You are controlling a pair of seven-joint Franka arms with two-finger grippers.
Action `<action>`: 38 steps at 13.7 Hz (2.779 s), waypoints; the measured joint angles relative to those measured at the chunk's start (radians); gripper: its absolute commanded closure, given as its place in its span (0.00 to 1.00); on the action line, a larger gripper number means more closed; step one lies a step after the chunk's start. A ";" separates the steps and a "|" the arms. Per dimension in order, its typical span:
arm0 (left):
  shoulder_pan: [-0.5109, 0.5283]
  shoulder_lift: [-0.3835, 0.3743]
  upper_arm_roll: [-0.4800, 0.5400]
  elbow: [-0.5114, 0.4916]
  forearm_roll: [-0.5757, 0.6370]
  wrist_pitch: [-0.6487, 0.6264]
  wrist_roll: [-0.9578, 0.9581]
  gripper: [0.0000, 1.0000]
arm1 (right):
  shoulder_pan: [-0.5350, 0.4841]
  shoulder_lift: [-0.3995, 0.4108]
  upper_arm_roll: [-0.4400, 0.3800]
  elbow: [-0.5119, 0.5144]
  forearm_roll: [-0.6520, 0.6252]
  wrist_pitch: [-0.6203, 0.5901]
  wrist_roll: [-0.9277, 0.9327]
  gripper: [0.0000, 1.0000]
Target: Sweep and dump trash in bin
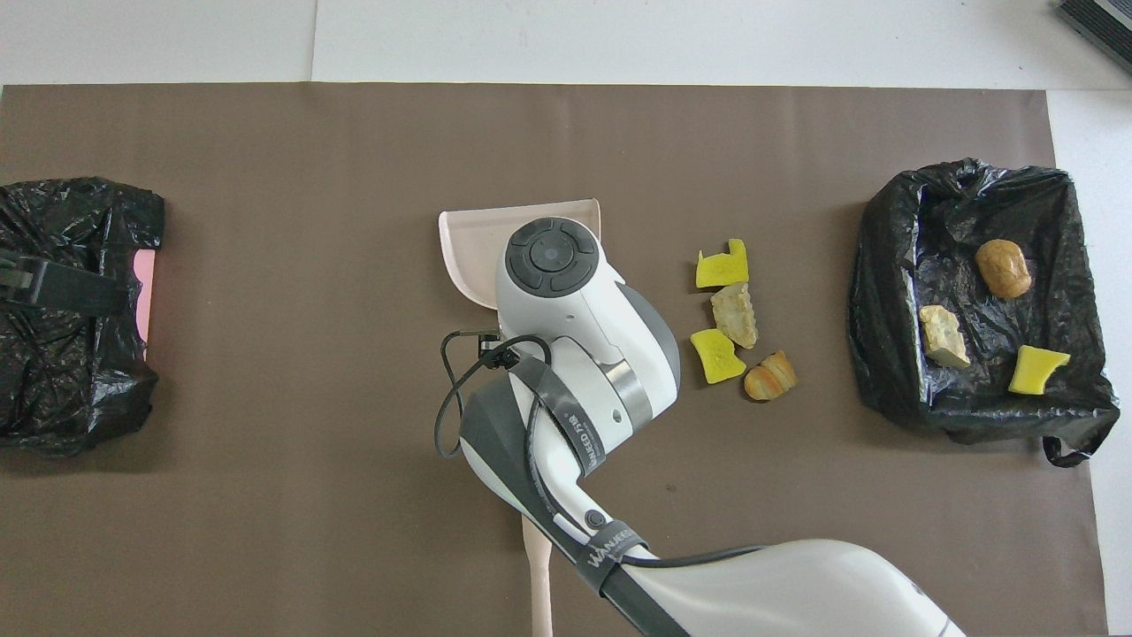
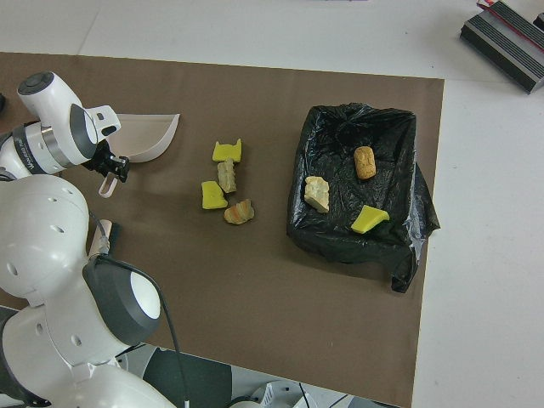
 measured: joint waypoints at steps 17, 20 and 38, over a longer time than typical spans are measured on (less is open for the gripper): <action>-0.174 0.108 -0.042 -0.031 -0.020 0.166 -0.044 0.00 | 0.314 -0.504 0.023 -0.847 0.181 0.375 0.101 0.00; -0.232 0.164 -0.043 -0.084 -0.020 0.290 -0.076 0.00 | 0.317 -0.502 0.023 -0.849 0.181 0.378 0.101 0.31; -0.469 0.312 -0.039 -0.417 0.019 0.759 -0.400 0.00 | 0.103 -0.614 0.006 -0.808 0.135 0.165 -0.026 1.00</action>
